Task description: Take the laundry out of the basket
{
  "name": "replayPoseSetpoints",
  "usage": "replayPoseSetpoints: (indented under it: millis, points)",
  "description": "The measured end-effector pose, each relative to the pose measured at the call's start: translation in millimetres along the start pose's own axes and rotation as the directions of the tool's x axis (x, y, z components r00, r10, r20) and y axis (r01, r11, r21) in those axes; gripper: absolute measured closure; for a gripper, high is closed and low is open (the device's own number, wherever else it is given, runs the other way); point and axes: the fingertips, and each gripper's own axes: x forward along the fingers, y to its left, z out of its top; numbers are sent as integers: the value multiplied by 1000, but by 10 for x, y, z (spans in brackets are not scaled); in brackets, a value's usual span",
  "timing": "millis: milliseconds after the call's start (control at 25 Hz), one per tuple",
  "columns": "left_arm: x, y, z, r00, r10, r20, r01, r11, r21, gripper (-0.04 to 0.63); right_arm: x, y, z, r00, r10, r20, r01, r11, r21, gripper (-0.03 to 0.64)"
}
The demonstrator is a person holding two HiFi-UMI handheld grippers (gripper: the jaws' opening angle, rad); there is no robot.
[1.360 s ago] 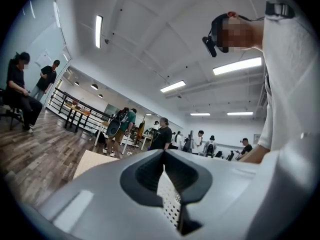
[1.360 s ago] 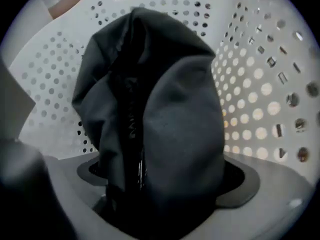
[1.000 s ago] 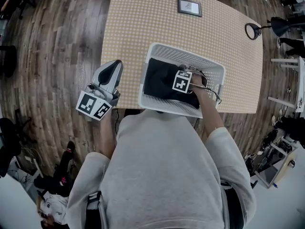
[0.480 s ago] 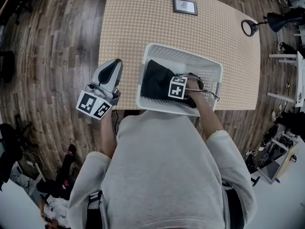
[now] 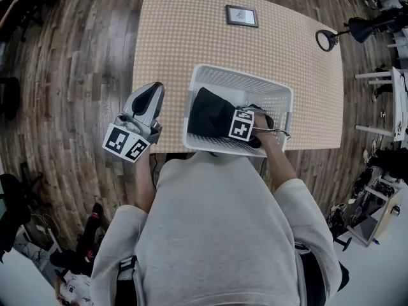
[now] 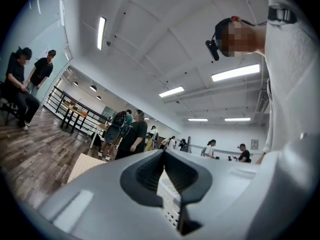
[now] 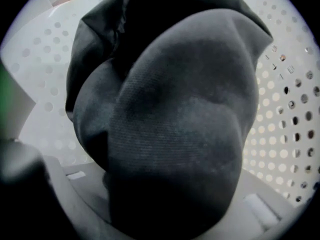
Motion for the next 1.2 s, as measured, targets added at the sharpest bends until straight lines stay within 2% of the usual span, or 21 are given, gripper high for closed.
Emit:
replayPoseSetpoints:
  millis: [80, 160, 240, 360, 480, 600, 760, 840, 960, 1080, 1200]
  points:
    - [26, -13, 48, 1000, -18, 8, 18, 1000, 3, 584, -200, -132, 59, 991, -132, 24, 132, 991, 0, 469]
    - [58, -39, 87, 999, -42, 13, 42, 999, 6, 584, -470, -299, 110, 958, -285, 36, 286, 958, 1, 469]
    - [110, -83, 118, 997, -72, 14, 72, 997, 10, 584, -796, -450, 114, 903, -427, 43, 426, 904, 27, 469]
    - [200, -182, 155, 993, -116, 14, 116, 993, 17, 584, -1325, -569, 74, 798, -601, 55, 596, 799, 83, 469]
    - [256, -270, 204, 988, -156, 17, 155, 988, 25, 584, -1737, -591, 47, 706, -706, 54, 698, 707, 111, 465]
    - [303, -361, 263, 980, -195, 29, 194, 980, 38, 584, -1945, -620, 5, 649, -759, 51, 747, 649, 143, 465]
    - [355, -507, 286, 973, -230, 27, 229, 972, 52, 584, -2024, -608, -67, 614, -782, 105, 725, 612, 316, 465]
    - [380, -526, 308, 970, -241, 25, 239, 969, 58, 584, -2107, -638, -80, 582, -800, 147, 686, 580, 440, 465]
    - [334, -561, 382, 967, -255, 29, 252, 965, 67, 584, -2299, -635, -74, 526, -824, 212, 575, 528, 625, 466]
    - [266, -605, 425, 961, -274, 29, 272, 960, 71, 584, -2535, -572, -59, 441, -849, 291, 393, 474, 788, 466]
    - [239, -639, 434, 956, -294, 20, 292, 954, 73, 584, -2752, -523, -60, 329, -868, 372, 163, 441, 883, 468]
